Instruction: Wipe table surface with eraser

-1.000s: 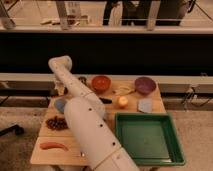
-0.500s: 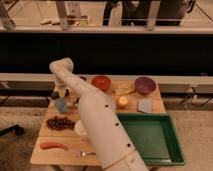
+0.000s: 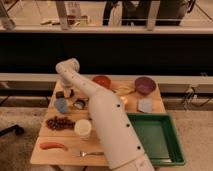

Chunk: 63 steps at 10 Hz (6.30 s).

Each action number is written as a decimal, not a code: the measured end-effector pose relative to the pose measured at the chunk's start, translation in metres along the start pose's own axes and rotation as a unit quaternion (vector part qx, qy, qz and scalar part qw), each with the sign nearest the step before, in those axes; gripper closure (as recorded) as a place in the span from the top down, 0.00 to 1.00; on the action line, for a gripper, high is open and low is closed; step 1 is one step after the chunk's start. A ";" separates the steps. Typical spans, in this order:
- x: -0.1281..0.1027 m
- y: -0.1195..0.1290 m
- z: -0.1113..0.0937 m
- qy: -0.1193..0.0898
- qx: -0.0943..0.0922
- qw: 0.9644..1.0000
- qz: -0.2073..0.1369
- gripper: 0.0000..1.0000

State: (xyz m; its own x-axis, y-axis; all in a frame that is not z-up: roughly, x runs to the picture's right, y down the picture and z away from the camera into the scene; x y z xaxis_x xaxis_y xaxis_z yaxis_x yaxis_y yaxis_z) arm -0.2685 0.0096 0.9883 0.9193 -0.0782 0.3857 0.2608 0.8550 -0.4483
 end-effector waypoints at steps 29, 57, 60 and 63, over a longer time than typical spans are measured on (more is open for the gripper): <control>0.007 -0.009 0.000 0.000 -0.004 1.000 0.000 0.00; 0.001 -0.008 -0.006 -0.009 -0.001 1.000 -0.015 0.00; -0.002 -0.004 -0.008 0.000 0.006 1.000 0.002 0.00; -0.002 0.005 -0.014 0.003 0.013 1.000 0.020 0.04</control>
State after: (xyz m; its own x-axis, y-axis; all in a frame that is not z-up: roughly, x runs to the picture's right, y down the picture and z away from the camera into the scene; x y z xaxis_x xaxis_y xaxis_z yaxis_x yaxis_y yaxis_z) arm -0.2652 0.0070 0.9742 0.9307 -0.0459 0.3630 0.2151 0.8710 -0.4416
